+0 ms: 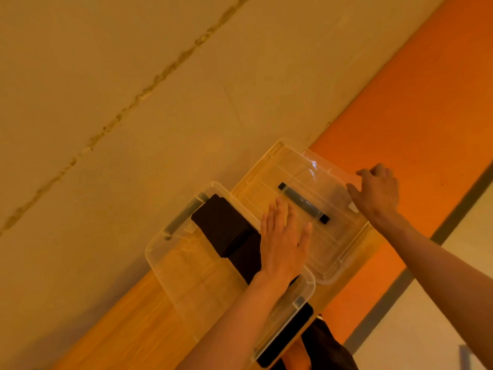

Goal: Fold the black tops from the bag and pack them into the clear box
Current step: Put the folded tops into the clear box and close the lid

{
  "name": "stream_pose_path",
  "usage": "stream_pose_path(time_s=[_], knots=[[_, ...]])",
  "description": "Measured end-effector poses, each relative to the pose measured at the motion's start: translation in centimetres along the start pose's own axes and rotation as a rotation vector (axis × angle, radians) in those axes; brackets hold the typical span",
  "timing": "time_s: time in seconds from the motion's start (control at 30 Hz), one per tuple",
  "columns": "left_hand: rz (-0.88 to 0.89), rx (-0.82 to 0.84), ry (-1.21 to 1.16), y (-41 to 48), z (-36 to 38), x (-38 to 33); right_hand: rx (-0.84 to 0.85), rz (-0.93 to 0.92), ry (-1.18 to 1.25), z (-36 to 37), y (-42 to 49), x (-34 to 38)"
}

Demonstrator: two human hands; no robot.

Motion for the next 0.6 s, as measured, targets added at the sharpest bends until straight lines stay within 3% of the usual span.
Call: stream_pose_path(time_s=[0.17, 0.3, 0.5, 0.6], knots=[[-0.006, -0.017, 0.087, 0.0, 0.5, -0.3, 0.324, 0.086, 0.100, 2.1, 1.4, -2.2], [-0.047, -0.014, -0.002, -0.3, 0.2, 0.1, 0.411, 0.021, 0.204, 0.5, 0.8, -2.2], [-0.114, -0.028, -0.352, -0.2, -3.8, -1.1, 0.379, -0.120, 0.602, -8.7, -3.3, 2.0], [-0.194, -0.046, -0.679, -0.1, -7.5, -2.2, 0.290, -0.181, 0.695, -12.3, -7.1, 6.1]])
Point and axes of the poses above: each hand's wrist, its own y-axis towards the middle knuckle, its own z-axis out of the palm, x = y × z, the point moved 6 cm from there along y, towards the middle knuckle, and after that the axes turned 1 degree about -x, right-handed, at the moved point
